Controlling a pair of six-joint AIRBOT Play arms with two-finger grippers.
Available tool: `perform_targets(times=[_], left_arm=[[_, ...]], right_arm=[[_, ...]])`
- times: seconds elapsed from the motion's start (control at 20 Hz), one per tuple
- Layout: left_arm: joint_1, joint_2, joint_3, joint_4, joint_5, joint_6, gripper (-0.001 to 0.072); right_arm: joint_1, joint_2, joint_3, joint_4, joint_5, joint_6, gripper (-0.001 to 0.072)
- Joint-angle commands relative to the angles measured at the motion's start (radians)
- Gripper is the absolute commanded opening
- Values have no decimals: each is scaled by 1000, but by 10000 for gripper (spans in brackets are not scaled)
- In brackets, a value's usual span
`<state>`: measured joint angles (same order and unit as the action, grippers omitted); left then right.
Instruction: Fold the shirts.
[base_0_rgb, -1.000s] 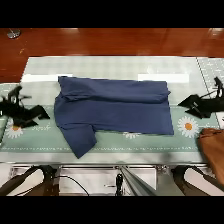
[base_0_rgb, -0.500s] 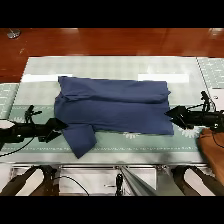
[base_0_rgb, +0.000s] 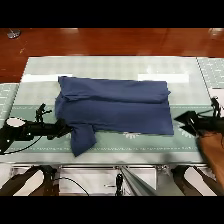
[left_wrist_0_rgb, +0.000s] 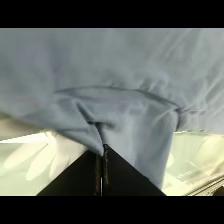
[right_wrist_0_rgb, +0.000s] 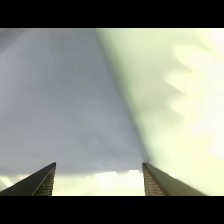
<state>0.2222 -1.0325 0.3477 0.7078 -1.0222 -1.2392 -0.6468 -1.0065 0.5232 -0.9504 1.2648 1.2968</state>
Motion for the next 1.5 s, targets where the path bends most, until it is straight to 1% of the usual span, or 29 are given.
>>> perform_targets(times=[0.0, 0.1, 0.25, 0.4, 0.55, 0.6, 0.65, 0.7, 0.85, 1.0, 1.1, 1.25, 1.45], left_arm=[[-9, -2, 8, -13, 1, 23, 18], [-9, -2, 8, -13, -3, 24, 17], [-9, -2, 8, -13, -2, 24, 18], [-9, -2, 8, -13, -2, 23, 18], [-9, -2, 8, -13, -3, 21, 18], [-9, -2, 8, -13, -3, 16, 18], [-8, -2, 14, -13, -2, 16, 18], [-8, -2, 31, -13, -8, 16, 18], [-8, -2, 144, -13, -34, 16, 18], [-8, -28, 298, -12, -5, -4, 18], [-11, -107, 410, -14, 17, -15, 18], [-33, -273, 595, -14, 20, -33, 18], [-38, -489, 851, -13, 2, -113, 18]], right_arm=[[-42, -1, -79, -98, 45, 55, 621], [3, -7, -101, -98, 26, 56, 621], [71, -16, -101, -56, -41, 64, 622], [151, -67, -76, 19, -113, 30, 621], [241, -145, -17, 42, -170, 50, 614], [266, -170, 8, 51, -171, 50, 491], [286, -184, 30, 53, -169, 47, 179], [301, -187, 49, 51, -169, 32, 23], [304, -187, 146, 40, -142, 27, 24], [305, -197, 289, 29, -135, 49, 24], [313, -254, 388, 45, -116, 52, 24], [355, -364, 518, 45, -117, 41, 24], [377, -523, 685, 55, -125, 74, 24]])
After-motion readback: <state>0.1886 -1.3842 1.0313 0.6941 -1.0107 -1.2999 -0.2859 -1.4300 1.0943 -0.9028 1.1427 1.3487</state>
